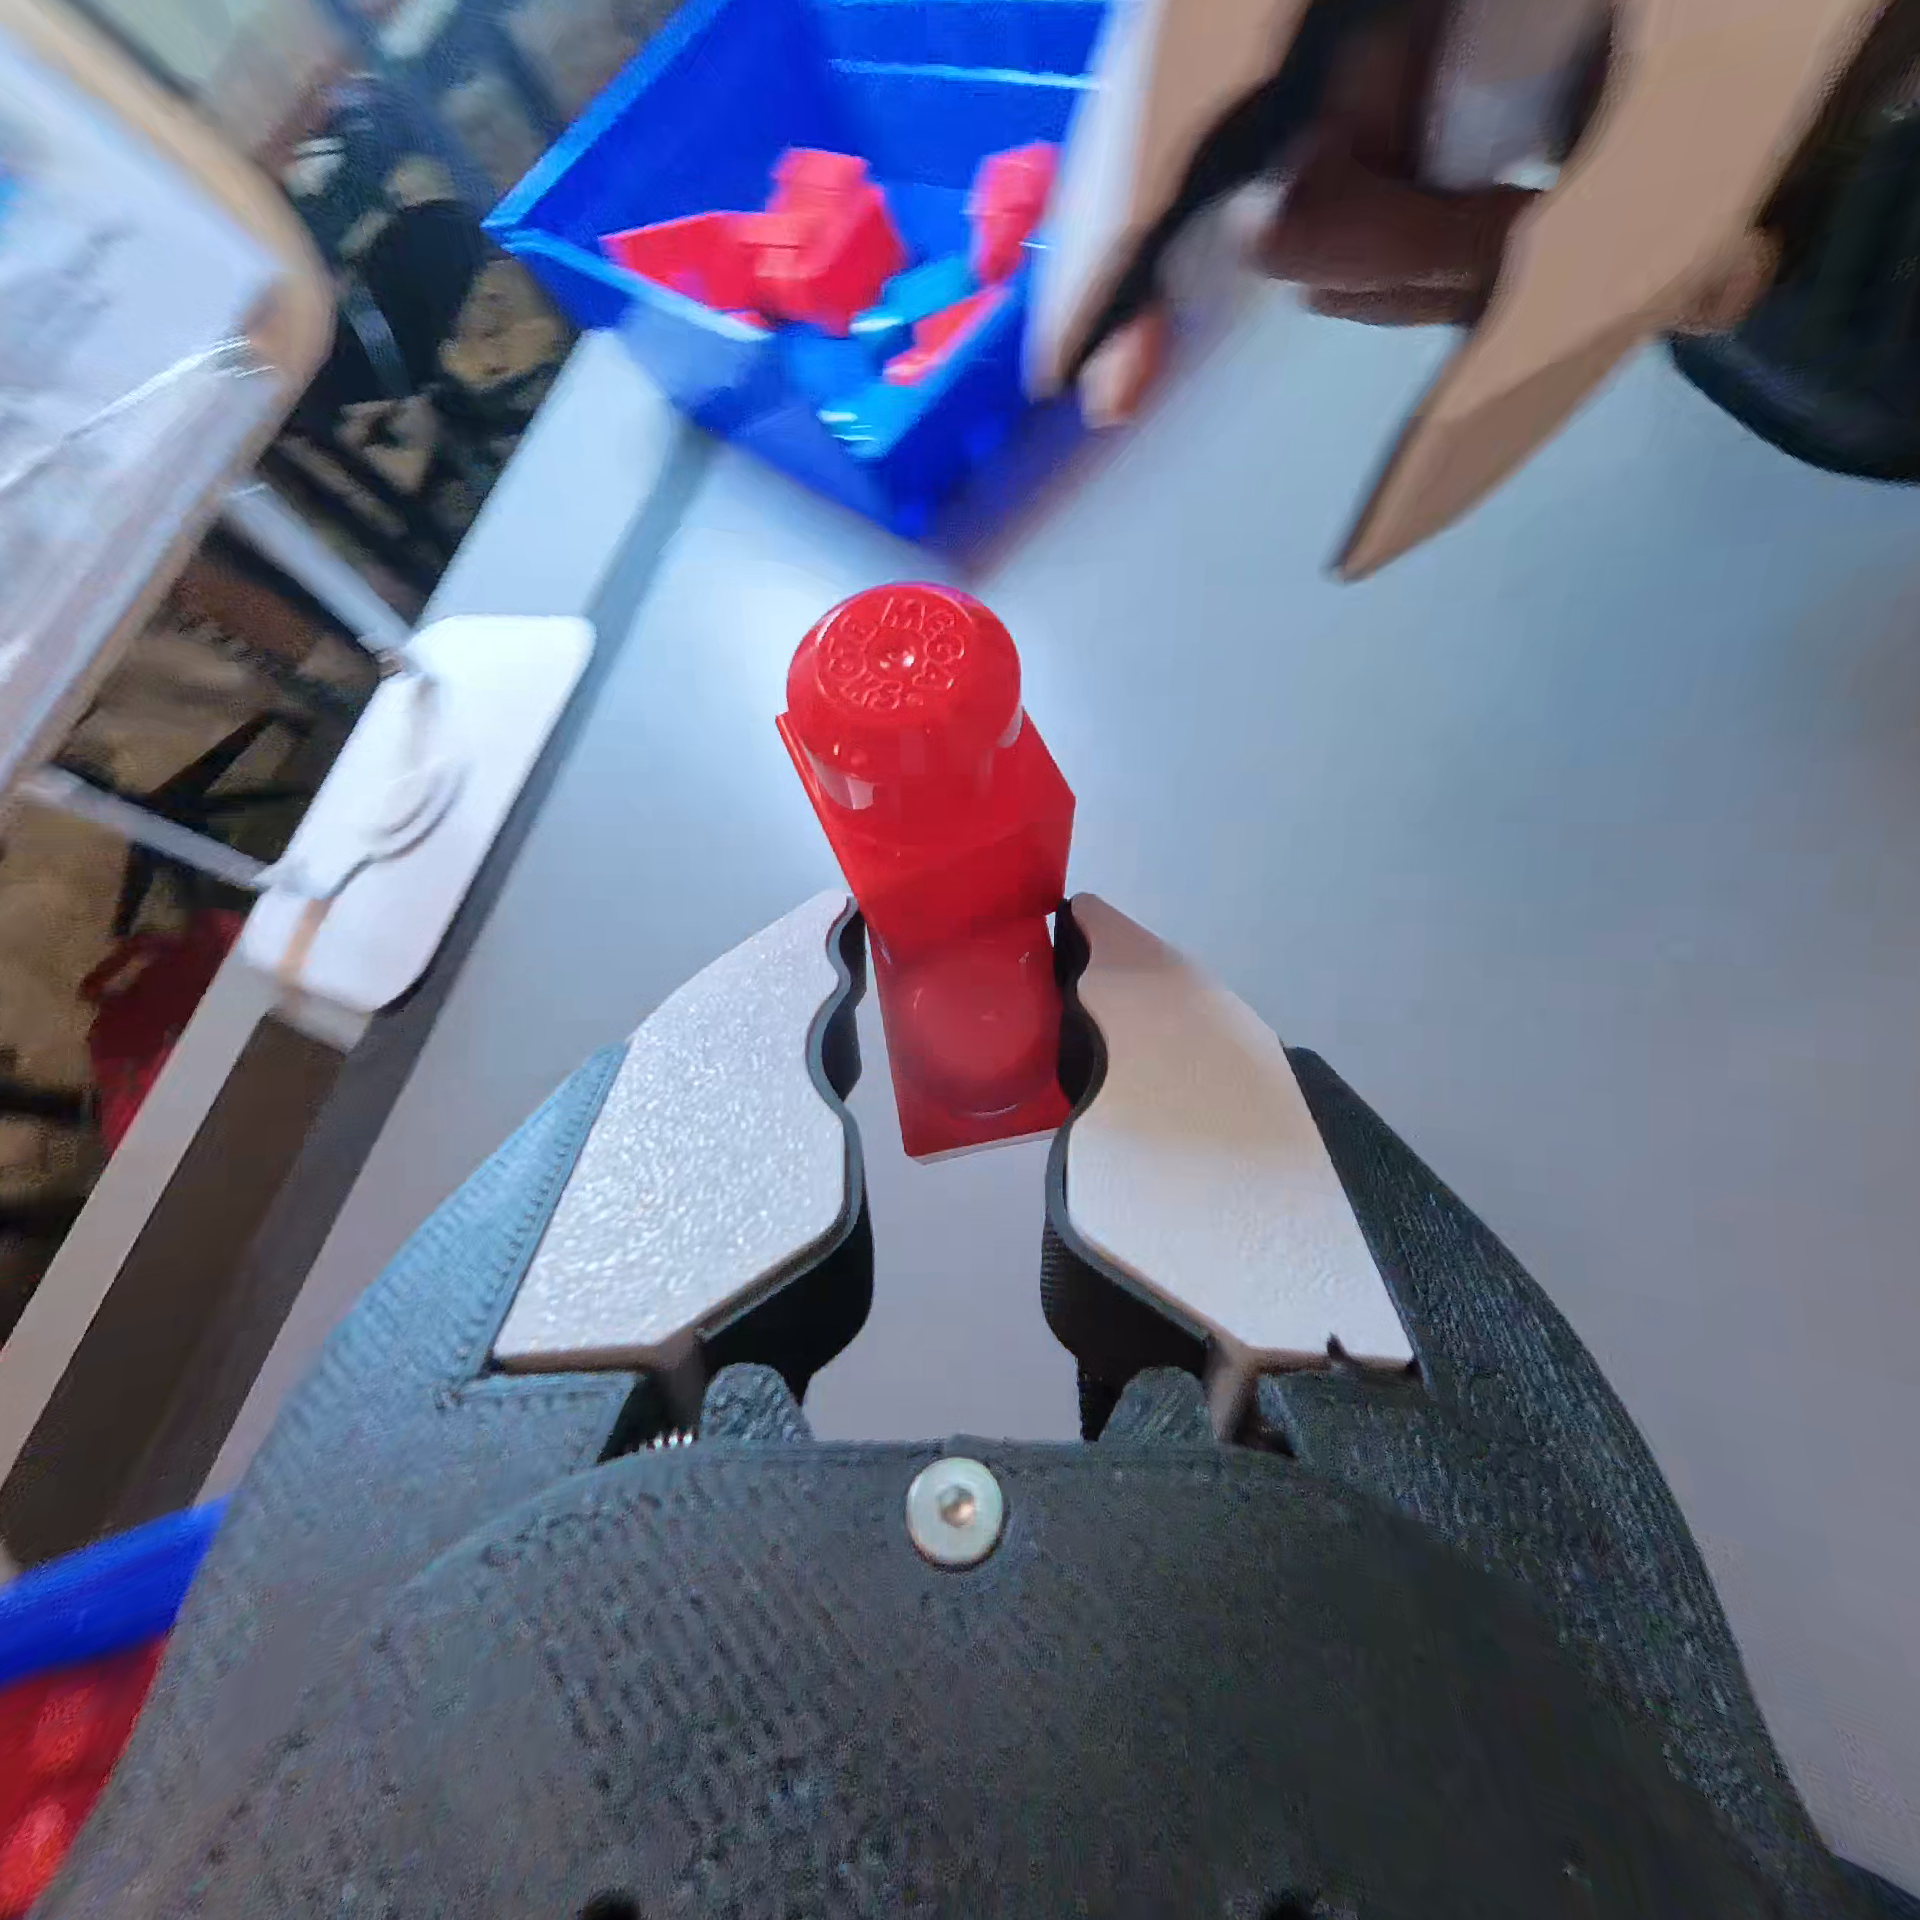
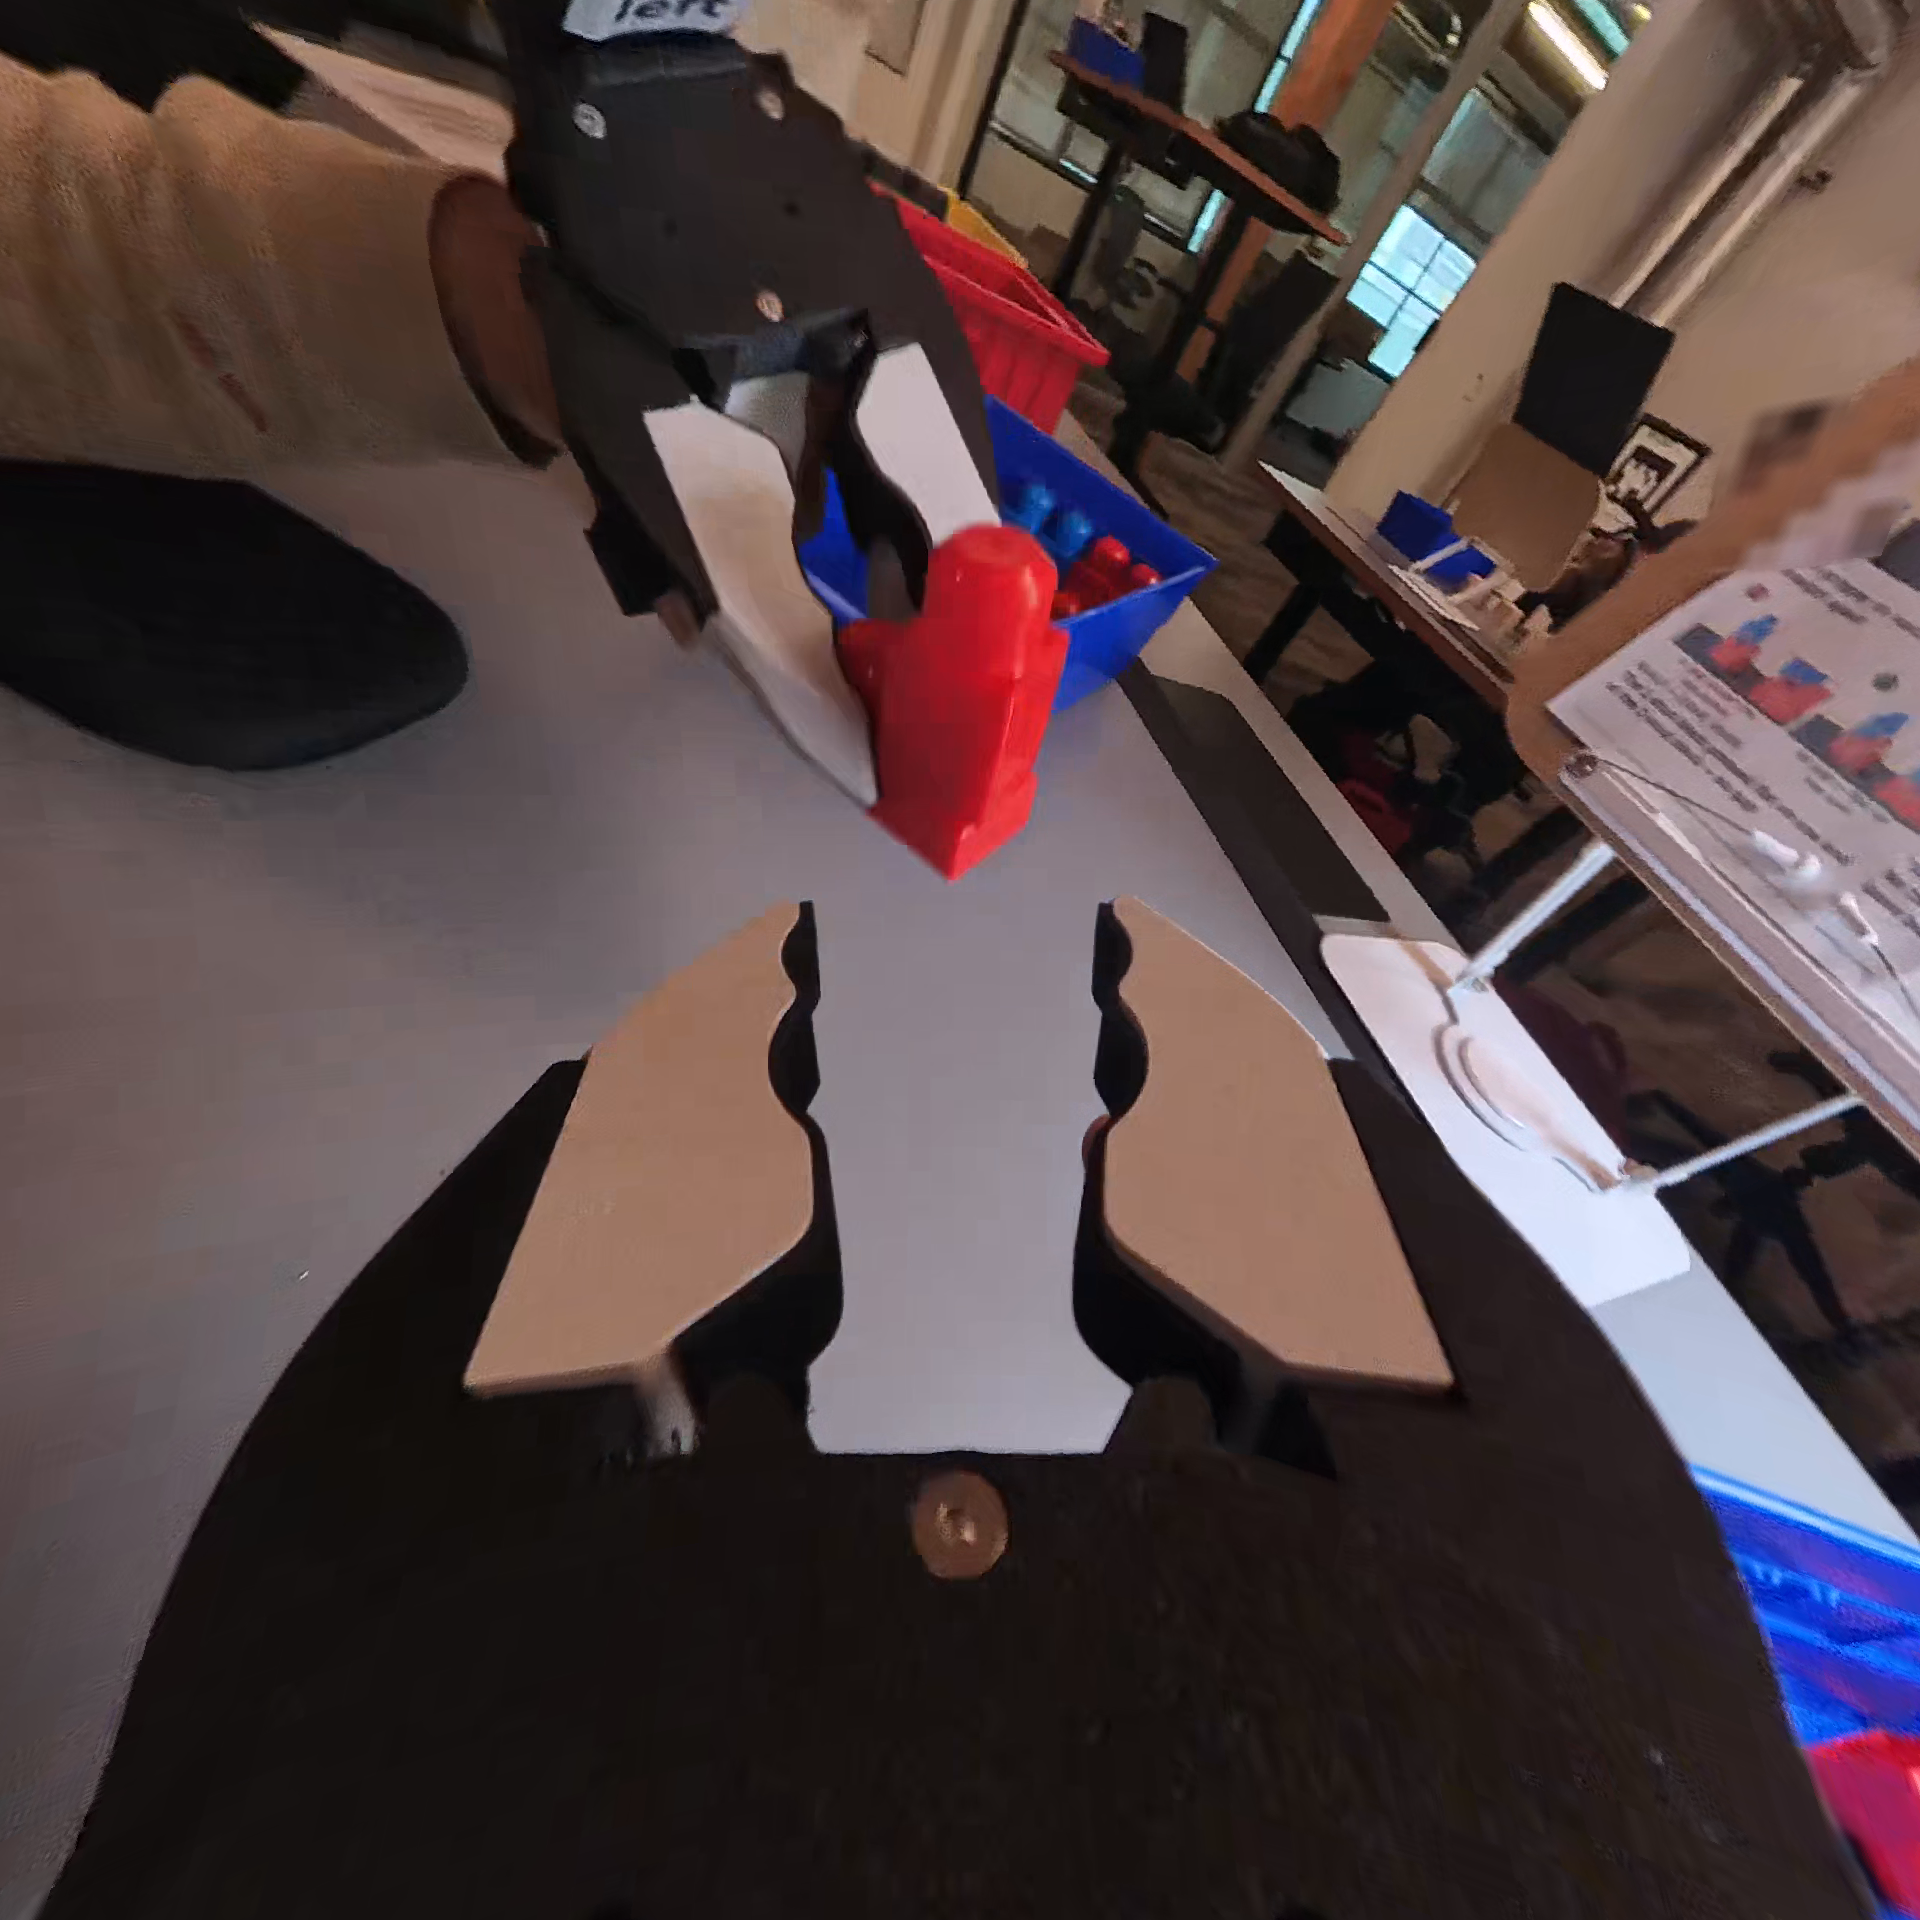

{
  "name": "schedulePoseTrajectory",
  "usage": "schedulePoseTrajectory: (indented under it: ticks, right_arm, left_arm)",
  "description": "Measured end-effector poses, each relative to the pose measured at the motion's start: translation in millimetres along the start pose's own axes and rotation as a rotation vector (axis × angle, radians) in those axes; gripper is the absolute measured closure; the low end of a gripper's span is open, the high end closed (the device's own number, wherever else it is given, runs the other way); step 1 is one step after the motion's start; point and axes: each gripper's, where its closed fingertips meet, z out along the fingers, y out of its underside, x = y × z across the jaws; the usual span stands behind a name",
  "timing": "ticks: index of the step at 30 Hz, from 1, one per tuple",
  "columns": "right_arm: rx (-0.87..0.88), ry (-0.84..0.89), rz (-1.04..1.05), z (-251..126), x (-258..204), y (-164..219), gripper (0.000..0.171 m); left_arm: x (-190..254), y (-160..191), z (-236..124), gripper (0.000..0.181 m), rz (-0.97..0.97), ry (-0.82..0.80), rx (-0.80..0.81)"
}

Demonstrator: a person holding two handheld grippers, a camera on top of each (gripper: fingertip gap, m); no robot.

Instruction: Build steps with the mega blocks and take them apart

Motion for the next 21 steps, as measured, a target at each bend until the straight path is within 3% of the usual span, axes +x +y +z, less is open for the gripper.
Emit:
schedulePoseTrajectory:
  ticks: [5, 12, 15, 18, 21]
  right_arm:
    - [-0.075, -0.183, -0.139, 0.7, -39.1, 16.2, 0.117]
    - [-0.244, -0.358, -0.248, 4.4, -83.3, 48.6, 0.134]
    - [-0.254, -0.361, -0.217, 0.6, -77.2, 50.9, 0.135]
    - [-0.065, -0.351, -0.027, -19.7, -50.2, 16.4, 0.136]
    - [0.027, -0.146, 0.037, -46.9, 10.9, -4.2, 0.136]
  left_arm:
    - [81.1, 1.8, 31.2, 0.147, 0.193, 0.240, -0.081]
    - [108.4, 18.6, 42.9, 0.146, 0.277, 0.316, -0.149]
    - [103.8, 15.3, 42.4, 0.147, 0.205, 0.329, -0.092]
    - [78.5, 41.8, 44.2, 0.148, 0.245, 0.245, -0.186]
    - [73.8, 47.1, 44.4, 0.148, 0.121, 0.262, -0.147]
